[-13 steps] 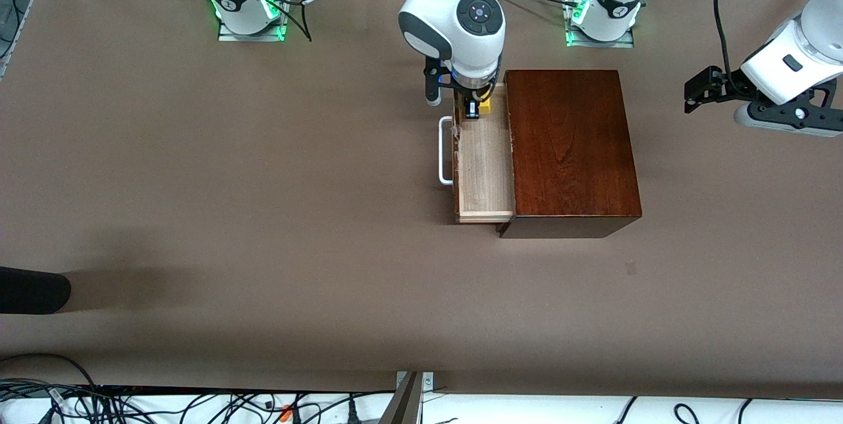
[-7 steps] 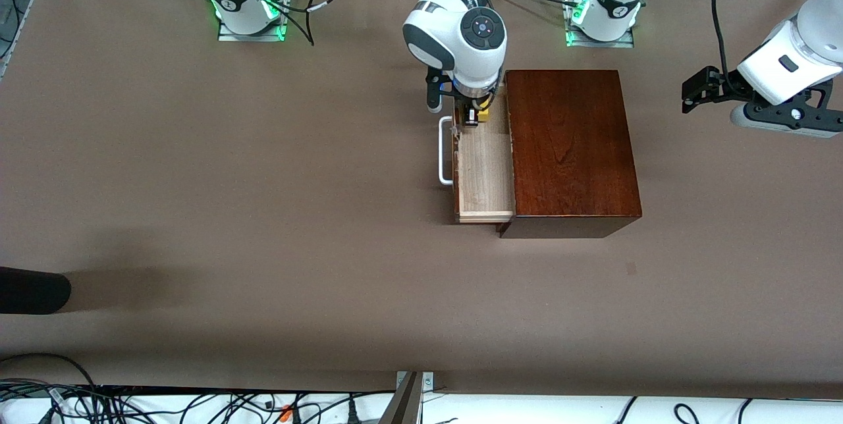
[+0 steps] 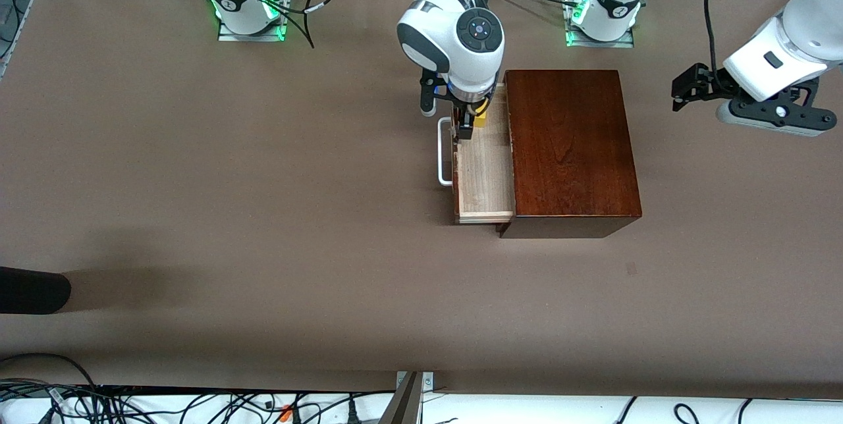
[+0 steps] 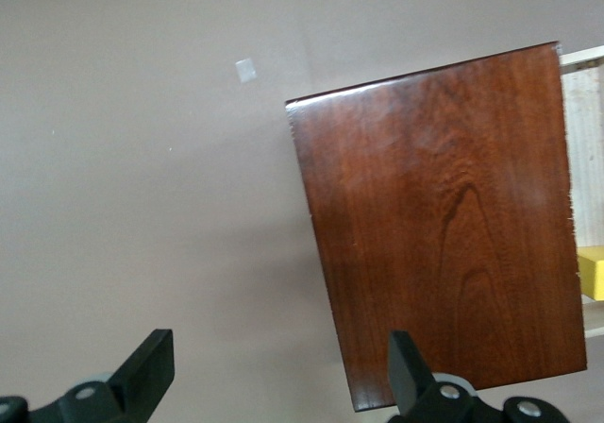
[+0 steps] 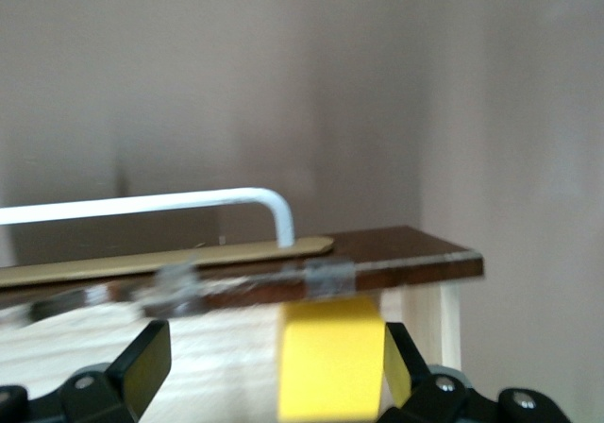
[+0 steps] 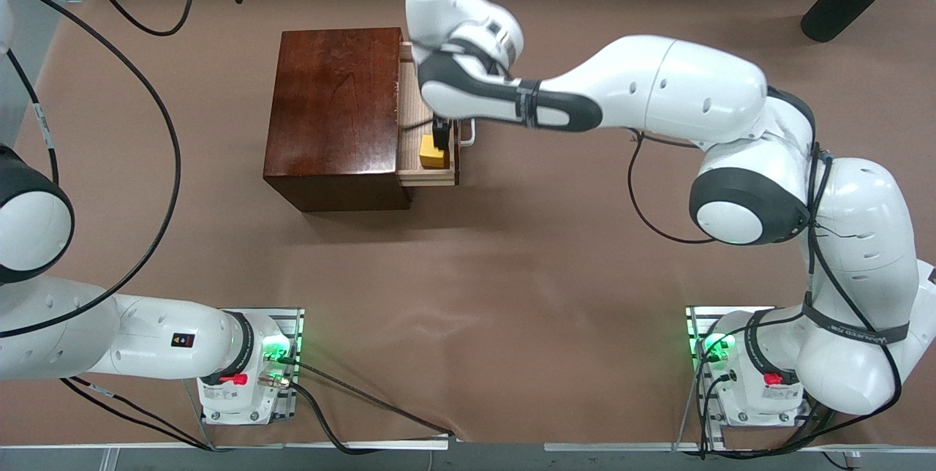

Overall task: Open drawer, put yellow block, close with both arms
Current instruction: 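Lower the cube into the drawer and open the right gripper, then withdraw the right gripper while the left gripper moves to the drawer front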

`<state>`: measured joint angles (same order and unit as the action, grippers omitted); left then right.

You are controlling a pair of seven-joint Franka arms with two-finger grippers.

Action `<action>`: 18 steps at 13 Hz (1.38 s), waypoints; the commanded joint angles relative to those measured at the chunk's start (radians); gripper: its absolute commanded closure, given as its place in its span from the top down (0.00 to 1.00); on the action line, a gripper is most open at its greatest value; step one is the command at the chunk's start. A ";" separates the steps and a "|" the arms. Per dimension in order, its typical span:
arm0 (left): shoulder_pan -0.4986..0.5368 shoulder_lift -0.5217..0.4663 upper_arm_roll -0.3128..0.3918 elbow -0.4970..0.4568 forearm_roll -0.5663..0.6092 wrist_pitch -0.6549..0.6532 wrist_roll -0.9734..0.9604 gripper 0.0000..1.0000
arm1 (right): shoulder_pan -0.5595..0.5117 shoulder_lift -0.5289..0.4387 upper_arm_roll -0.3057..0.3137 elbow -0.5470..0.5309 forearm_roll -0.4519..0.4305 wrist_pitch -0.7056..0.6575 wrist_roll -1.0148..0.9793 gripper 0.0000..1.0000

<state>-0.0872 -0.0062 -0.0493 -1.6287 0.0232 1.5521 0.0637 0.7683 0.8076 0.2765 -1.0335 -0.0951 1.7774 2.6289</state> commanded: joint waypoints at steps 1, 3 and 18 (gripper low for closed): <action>0.000 0.005 -0.015 0.041 -0.026 -0.023 0.013 1.00 | -0.055 -0.062 0.026 0.055 0.005 -0.113 -0.083 1.00; -0.012 0.006 -0.043 0.041 -0.029 -0.020 0.024 1.00 | -0.122 -0.132 0.023 0.053 0.046 -0.197 -0.255 1.00; -0.222 0.356 -0.425 0.030 -0.102 0.434 0.658 1.00 | -0.469 -0.531 -0.368 -0.234 0.048 -0.472 -2.108 1.00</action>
<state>-0.2656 0.2917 -0.4758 -1.6188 -0.0892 1.9056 0.6230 0.2908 0.3727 -0.0219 -1.1154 -0.0643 1.2357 0.6650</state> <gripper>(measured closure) 0.000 0.000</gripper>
